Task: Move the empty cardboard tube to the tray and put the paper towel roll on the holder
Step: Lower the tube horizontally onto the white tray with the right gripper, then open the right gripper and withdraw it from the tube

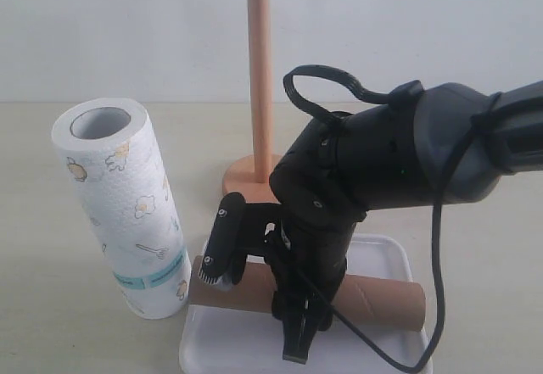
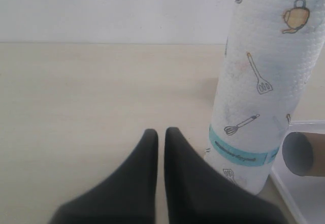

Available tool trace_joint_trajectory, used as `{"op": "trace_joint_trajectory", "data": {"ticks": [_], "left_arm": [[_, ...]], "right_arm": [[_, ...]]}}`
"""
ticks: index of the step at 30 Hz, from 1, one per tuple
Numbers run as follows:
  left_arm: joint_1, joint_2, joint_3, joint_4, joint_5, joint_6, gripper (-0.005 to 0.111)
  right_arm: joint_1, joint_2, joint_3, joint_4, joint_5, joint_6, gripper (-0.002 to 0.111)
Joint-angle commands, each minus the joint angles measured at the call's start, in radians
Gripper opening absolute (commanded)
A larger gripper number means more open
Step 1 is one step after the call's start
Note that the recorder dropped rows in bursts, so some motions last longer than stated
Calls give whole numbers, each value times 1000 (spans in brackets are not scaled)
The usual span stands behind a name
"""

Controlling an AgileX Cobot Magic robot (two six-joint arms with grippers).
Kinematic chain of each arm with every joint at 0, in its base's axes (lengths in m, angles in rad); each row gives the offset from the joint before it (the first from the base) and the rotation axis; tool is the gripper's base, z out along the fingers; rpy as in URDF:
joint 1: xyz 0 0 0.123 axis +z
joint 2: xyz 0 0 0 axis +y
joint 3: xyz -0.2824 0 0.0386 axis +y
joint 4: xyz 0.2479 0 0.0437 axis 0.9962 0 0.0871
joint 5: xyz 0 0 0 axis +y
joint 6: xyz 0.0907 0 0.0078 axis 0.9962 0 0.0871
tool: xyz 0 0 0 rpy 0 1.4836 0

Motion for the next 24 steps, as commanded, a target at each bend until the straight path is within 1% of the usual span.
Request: {"op": "trace_joint_trajectory", "data": {"ticks": [1,4,6,9,20,24], "left_arm": [[-3,-3,4,-8,-1,2,4],[-3,-3,4,-8,-1,2,4],[-3,-3,4,-8,-1,2,4],[-3,-3,4,-8,-1,2,4],[-3,-3,4,-8,-1,2,4],[-3,-3,4,-8,-1,2,4]], "right_arm": [[1,-2,-5,13,4,-8,57],[1,-2,-5,14,5,-29,57],[1,-2,-5,14,5,-44,62],[1,-2,-5,14,0,-46,72],[1,-2,-5,14,-18,-46,71],[1,-4,-5,1,11,-43,71]]}}
